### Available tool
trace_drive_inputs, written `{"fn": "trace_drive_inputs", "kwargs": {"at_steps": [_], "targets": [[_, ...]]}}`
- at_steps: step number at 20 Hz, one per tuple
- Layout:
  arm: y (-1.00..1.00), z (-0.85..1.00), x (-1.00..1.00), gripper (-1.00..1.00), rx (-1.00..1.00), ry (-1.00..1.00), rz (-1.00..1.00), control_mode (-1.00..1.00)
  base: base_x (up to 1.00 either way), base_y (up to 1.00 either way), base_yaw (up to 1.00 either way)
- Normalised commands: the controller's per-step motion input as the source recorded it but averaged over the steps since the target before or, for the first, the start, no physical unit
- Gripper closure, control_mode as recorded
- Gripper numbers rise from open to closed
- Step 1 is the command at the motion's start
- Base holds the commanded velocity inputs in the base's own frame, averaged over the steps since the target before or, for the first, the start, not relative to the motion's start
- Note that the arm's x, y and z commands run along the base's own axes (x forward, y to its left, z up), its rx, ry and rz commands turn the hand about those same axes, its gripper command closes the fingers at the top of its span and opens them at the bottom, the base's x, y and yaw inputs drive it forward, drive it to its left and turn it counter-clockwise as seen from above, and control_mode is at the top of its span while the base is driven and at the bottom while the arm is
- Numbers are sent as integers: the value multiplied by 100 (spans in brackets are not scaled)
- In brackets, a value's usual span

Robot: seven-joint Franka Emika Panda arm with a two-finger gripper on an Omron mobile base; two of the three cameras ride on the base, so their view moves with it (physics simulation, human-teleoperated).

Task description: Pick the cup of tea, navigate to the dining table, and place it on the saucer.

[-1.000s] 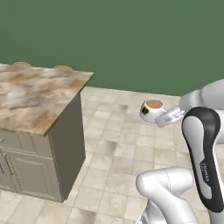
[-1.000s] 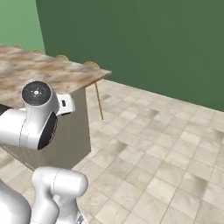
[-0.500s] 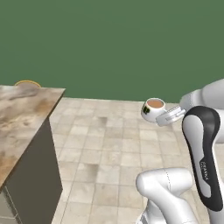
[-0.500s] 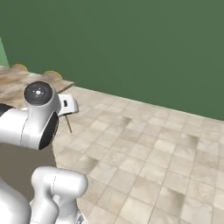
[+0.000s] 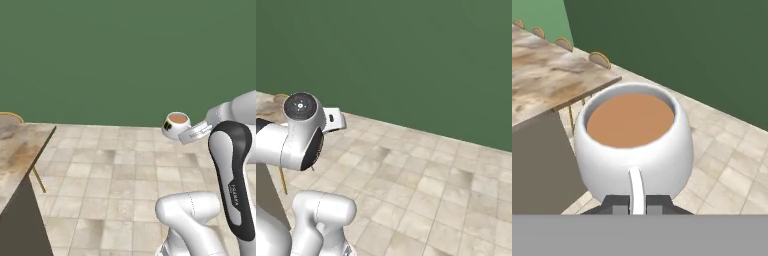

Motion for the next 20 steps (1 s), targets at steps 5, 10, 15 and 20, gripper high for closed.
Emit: {"fn": "trace_drive_inputs", "kwargs": {"at_steps": [5,10,15,20], "targets": [[0,0,0,100,0,0,0,100,100,0,5],[0,0,0,100,0,0,0,100,100,-1,14],[0,0,0,100,0,0,0,100,100,-11,20],[0,0,0,100,0,0,0,100,100,-9,26]]}}
